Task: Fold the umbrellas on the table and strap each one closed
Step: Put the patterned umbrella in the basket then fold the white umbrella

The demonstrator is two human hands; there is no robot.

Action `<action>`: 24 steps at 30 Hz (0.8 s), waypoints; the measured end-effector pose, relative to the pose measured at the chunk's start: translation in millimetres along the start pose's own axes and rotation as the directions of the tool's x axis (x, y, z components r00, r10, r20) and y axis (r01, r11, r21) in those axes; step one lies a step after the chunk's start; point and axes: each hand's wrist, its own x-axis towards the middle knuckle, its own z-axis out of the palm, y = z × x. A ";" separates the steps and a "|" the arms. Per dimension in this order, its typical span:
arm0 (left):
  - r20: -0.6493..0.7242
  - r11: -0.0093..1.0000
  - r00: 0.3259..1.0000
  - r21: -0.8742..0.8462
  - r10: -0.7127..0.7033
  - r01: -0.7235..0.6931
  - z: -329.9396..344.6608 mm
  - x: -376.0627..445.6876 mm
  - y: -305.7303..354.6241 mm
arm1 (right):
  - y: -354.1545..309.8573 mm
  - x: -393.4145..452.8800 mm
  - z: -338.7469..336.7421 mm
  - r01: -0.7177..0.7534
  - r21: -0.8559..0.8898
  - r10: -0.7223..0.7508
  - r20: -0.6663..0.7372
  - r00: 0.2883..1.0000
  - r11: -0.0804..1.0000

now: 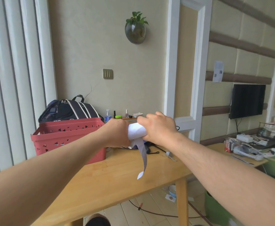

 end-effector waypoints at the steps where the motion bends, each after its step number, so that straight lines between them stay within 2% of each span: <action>1: 0.009 1.000 1.000 0.009 0.005 -0.006 -0.8 0.2 -0.9 | -0.1 -0.3 1.7 0.002 0.018 -0.002 -0.003 1.000 1.000; 7: -0.080 0.995 0.994 0.074 0.079 -0.073 2.8 -5.4 -10.2 | -2.5 -4.1 0.5 0.026 -0.002 -0.025 0.053 0.998 1.000; 11: -0.244 0.963 0.953 0.242 0.181 -0.121 15.0 -5.1 -12.1 | -6.7 -6.1 -4.1 -0.044 0.049 0.037 0.144 0.989 0.998; 12: -0.269 0.961 0.942 0.240 0.202 -0.137 15.9 -4.0 -8.8 | -7.9 -5.9 -4.5 -0.072 0.065 0.060 0.167 0.984 0.995; 15: -0.239 0.981 0.957 0.140 0.163 -0.132 12.1 -0.4 2.1 | -12.6 -3.8 -3.9 -0.129 0.114 0.101 0.225 0.969 0.985; 18: -0.233 0.974 0.959 0.199 0.158 -0.112 14.4 2.1 2.8 | -16.5 -3.9 -6.9 -0.130 0.165 0.083 0.265 0.961 0.978; 24: -0.107 0.982 0.988 0.160 0.115 -0.097 11.7 -0.8 -3.5 | -10.9 -3.1 -18.2 -0.109 0.197 0.035 0.349 0.937 0.974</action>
